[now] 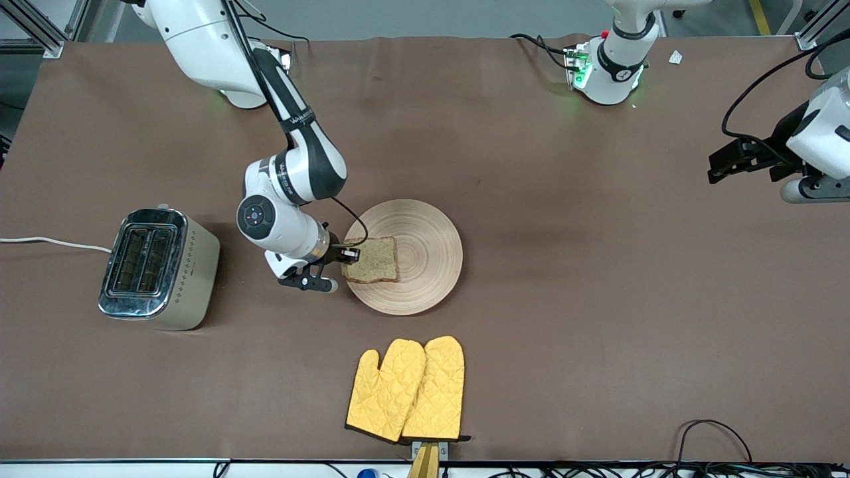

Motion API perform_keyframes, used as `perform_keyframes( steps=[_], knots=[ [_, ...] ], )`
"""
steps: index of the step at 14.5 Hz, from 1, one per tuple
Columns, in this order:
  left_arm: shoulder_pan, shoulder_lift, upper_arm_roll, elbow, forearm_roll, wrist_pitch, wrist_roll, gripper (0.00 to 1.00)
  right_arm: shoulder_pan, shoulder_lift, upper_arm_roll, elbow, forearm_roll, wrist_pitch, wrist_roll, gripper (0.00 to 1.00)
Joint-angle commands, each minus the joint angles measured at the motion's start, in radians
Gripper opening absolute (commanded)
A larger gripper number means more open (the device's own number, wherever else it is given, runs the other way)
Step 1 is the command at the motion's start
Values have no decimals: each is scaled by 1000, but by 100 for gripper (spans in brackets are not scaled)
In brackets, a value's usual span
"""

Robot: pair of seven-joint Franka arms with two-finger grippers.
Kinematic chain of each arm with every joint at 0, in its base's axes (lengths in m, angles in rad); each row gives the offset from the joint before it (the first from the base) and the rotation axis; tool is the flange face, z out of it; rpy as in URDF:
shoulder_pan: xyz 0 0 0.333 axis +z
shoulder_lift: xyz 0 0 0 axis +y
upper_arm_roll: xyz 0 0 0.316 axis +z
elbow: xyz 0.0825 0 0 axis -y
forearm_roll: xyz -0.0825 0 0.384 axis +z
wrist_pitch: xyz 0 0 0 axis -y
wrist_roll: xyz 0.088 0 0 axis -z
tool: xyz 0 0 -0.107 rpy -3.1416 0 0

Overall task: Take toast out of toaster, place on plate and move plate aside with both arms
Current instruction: 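Lower the bread onto the wooden plate and open the right gripper, then withdraw the right gripper while the left gripper reaches toward the plate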

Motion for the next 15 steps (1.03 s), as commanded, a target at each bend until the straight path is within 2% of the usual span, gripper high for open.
perform_keyframes(
  steps=[1, 4, 5, 8, 10, 12, 15],
  knots=[
    [-3, 32, -2, 19, -12, 37, 16, 100, -1, -22, -11, -11, -34, -47, -10, 52],
    [-3, 47, -2, 18, -12, 54, 14, 100, 0, -25, -34, -4, -69, -75, -5, 89],
    [-3, 58, -2, 18, -9, 67, 13, 100, 0, -25, -34, -6, -72, -75, -5, 99],
    [3, 84, -1, 21, -10, 73, 14, 100, 6, -54, -50, -14, -98, -110, 0, 100],
    [0, 116, -2, 19, -15, 109, 14, 100, 11, -97, -80, -14, -216, -148, 13, 100],
    [6, 148, -4, 16, -99, 174, 22, 100, 3, -125, -90, -14, -258, -162, 18, 100],
    [22, 228, -2, 13, -257, 235, 118, 100, 0, -215, -171, -24, -260, -165, 15, 100]
  ],
)
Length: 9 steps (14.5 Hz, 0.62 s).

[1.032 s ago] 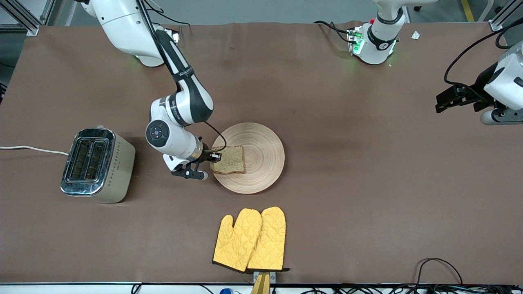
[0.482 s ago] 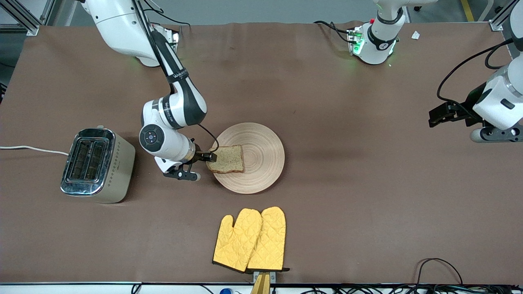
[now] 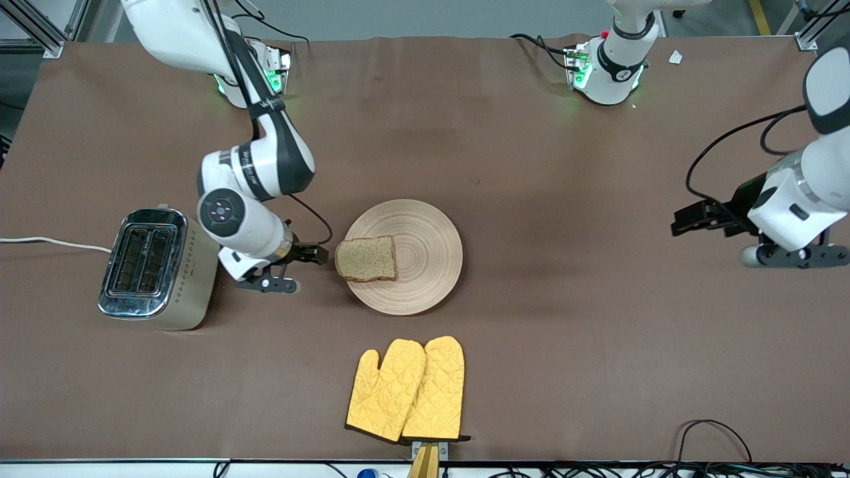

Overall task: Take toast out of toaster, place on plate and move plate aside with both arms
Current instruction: 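Withdraw the right gripper while the left gripper reaches toward the plate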

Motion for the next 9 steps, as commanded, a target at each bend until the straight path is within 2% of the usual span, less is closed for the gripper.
perform_keyframes(
  steps=[1, 4, 7, 9],
  knots=[
    [12, 81, -2, 13, -131, 63, 99, 100, -2, -118, -59, -38, -40, -16, 8, 100],
    [6, 170, -11, -5, -314, 139, 284, 99, -2, -255, -125, -91, -107, -4, 6, 100],
    [-20, 190, -29, -132, -505, 301, 359, 86, -7, -406, -178, -114, -173, -97, -12, 100],
    [-46, 207, -74, -203, -565, 430, 360, 86, -31, -489, -195, -111, -239, -152, -40, 100]
  ],
)
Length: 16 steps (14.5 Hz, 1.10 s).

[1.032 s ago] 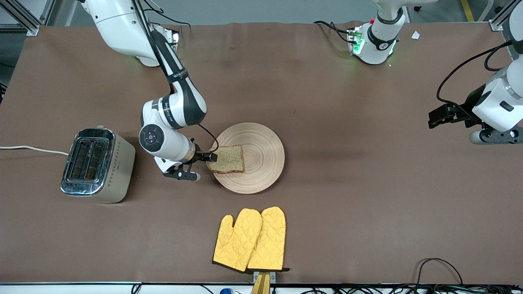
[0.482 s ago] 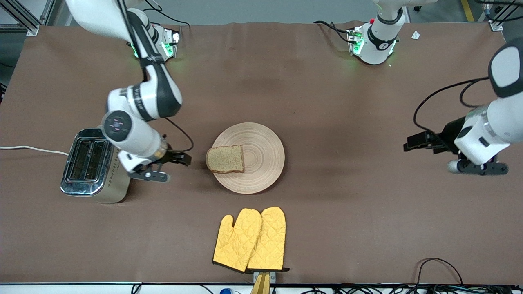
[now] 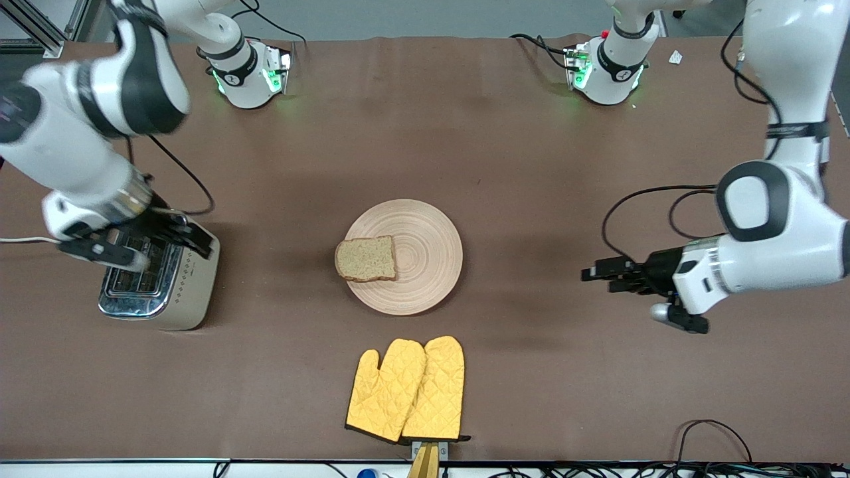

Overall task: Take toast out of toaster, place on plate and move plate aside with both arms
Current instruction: 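Withdraw the right gripper while the left gripper reaches toward the plate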

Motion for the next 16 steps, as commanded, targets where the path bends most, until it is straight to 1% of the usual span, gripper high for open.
perform_keyframes(
  steps=[1, 2, 3, 4, 5, 7, 8, 10, 11, 12, 13, 14, 15, 16],
  knots=[
    [-35, 3, -49, -101, -77, 138, 18, 85, -21, -139, -5, -59, -67, -54, -48, 100],
    [-36, 35, -74, -100, -83, 144, 33, 83, -37, -155, -8, -45, -69, -95, -85, 100],
    [-35, 68, -107, -98, -83, 149, 62, 77, -56, -176, -6, -43, -81, -124, -111, 100],
    [-33, 89, -124, -100, -84, 154, 79, 74, -61, -190, -8, -28, -114, -146, -143, 100],
    [-35, 108, -141, -103, -84, 155, 82, 71, -64, -190, -8, -5, -141, -168, -171, 100],
    [-36, 144, -170, -103, -84, 160, 97, 65, -67, -186, -9, 24, -147, -195, -188, 100],
    [-36, 164, -184, -105, -91, 186, 99, 64, -80, -184, -9, 32, -147, -200, -221, 100],
    [-36, 195, -221, -126, -132, 262, 101, 62, -152, -181, 9, 50, -135, -206, -268, 100],
    [-38, 212, -246, -131, -147, 296, 101, 60, -232, -179, 82, 52, -129, -206, -295, 100],
    [-38, 224, -258, -132, -161, 314, 101, 60, -372, -178, 220, 53, -118, -209, -314, 100],
    [-39, 230, -261, -135, -185, 327, 101, 59, -484, -176, 345, 58, -107, -217, -315, 100],
    [-44, 243, -263, -141, -201, 331, 104, 58, -554, -170, 427, 94, -93, -230, -311, 100],
    [-47, 249, -263, -143, -213, 342, 104, 58, -564, -140, 445, 140, -87, -249, -309, 100],
    [-64, 257, -263, -146, -229, 364, 104, 57, -561, -105, 446, 197, -86, -279, -309, 100]
  ],
)
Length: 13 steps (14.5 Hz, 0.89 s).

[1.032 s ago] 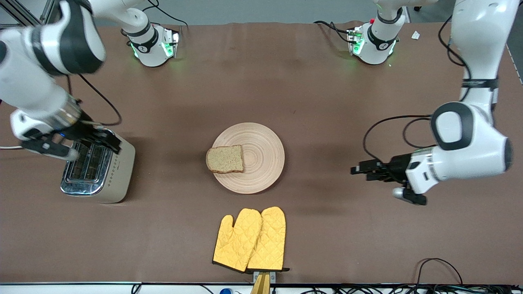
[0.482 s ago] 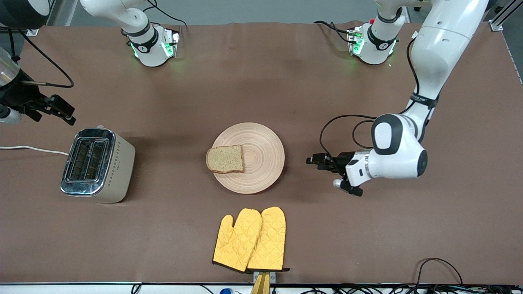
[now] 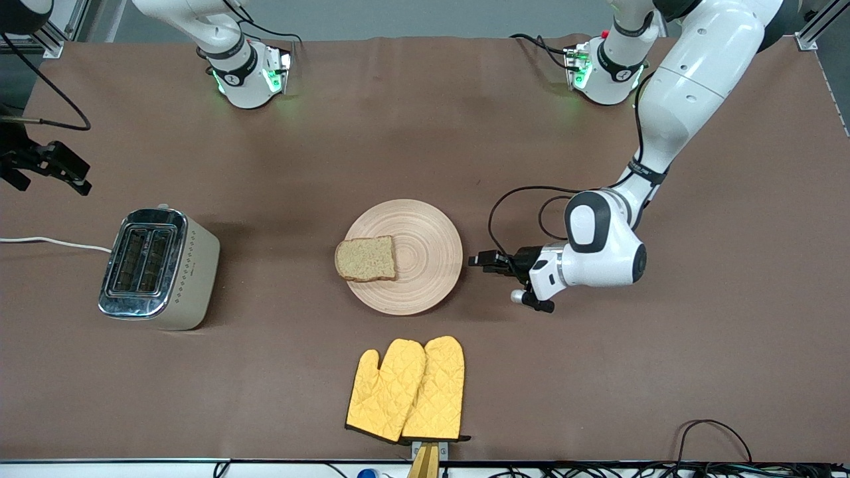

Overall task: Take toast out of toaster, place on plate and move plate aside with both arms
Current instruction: 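Grip the rim of the wooden plate with the left gripper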

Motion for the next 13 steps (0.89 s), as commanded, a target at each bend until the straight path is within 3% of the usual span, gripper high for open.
perform_keyframes(
  steps=[1, 4, 6, 7, 11, 13],
  knots=[
    [-24, 12, -6, -17, -55, 56, 22, 55, -50, 103, 56, 169, 22, -85, -9, 100],
    [-43, 41, -6, -18, -72, 106, 22, 54, -91, 131, 74, 206, 45, -104, -7, 100],
    [-60, 52, -4, -17, -72, 117, 24, 53, -174, 134, 158, 206, 48, -106, -12, 100],
    [-60, 59, -6, -18, -72, 126, 27, 52, -188, 135, 172, 206, 48, -106, -12, 100],
    [-67, 79, -6, -18, -84, 128, 75, 42, -173, 134, 166, 208, 44, -115, -7, 100],
    [-71, 84, -6, -18, -109, 128, 85, 31, -165, 132, 166, 206, 44, -118, -10, 100]
  ],
)
